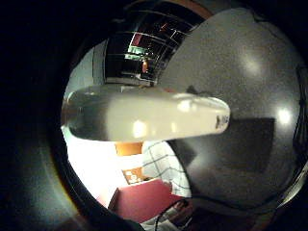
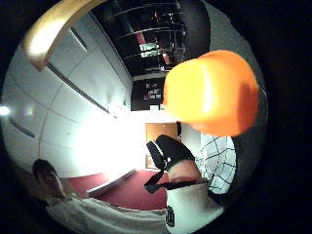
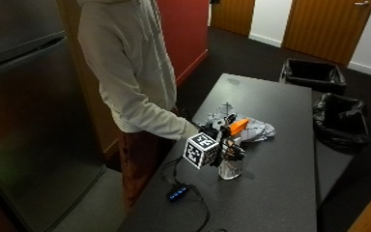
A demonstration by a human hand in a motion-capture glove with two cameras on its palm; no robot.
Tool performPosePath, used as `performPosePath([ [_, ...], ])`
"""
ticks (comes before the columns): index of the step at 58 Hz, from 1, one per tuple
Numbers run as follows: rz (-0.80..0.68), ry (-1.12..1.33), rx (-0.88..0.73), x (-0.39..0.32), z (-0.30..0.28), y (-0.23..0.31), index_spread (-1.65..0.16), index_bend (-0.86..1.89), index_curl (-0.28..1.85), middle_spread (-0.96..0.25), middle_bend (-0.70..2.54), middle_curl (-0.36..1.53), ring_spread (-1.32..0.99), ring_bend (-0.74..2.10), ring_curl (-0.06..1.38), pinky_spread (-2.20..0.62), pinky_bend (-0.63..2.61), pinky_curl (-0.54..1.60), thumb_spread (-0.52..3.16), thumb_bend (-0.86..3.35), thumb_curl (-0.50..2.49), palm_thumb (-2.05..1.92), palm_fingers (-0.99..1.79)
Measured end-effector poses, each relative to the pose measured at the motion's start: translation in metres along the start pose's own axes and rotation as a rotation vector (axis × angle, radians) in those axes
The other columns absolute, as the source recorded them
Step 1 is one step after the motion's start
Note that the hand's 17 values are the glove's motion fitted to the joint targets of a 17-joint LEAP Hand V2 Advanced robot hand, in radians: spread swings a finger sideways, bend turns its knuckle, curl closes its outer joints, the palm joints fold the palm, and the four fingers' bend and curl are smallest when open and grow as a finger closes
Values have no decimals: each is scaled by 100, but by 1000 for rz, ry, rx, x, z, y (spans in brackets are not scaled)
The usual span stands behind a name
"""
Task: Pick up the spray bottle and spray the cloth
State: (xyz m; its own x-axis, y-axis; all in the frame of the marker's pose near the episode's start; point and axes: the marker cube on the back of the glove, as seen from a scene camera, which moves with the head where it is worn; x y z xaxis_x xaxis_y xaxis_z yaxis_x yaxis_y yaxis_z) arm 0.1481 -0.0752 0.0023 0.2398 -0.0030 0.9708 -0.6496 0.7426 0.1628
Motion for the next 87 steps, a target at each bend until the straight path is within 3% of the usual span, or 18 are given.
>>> performPosePath([
  [25,31,31,-21,0,13,-15,-40,13,15,-15,28,36,-12,50,30,8,52,35,87,-3,34,55,10],
  [40,-1,94,-60,-4,21,-20,-38,30,28,-20,39,39,-17,41,28,9,21,27,89,3,43,83,61],
  [43,-6,103,-62,-6,23,-22,-36,32,31,-19,40,39,-19,45,29,6,15,25,86,4,46,89,82],
  [50,-19,115,-65,-10,26,-26,-30,31,36,-18,38,40,-22,47,32,-1,18,26,71,1,52,96,106],
  [71,-63,179,-75,-16,43,-42,-21,31,47,-19,46,46,-23,48,40,-20,23,34,29,-3,66,102,137],
  [87,-107,234,-74,-21,60,-48,-16,41,51,-15,54,51,-17,54,45,-24,29,37,11,-4,70,97,140],
])
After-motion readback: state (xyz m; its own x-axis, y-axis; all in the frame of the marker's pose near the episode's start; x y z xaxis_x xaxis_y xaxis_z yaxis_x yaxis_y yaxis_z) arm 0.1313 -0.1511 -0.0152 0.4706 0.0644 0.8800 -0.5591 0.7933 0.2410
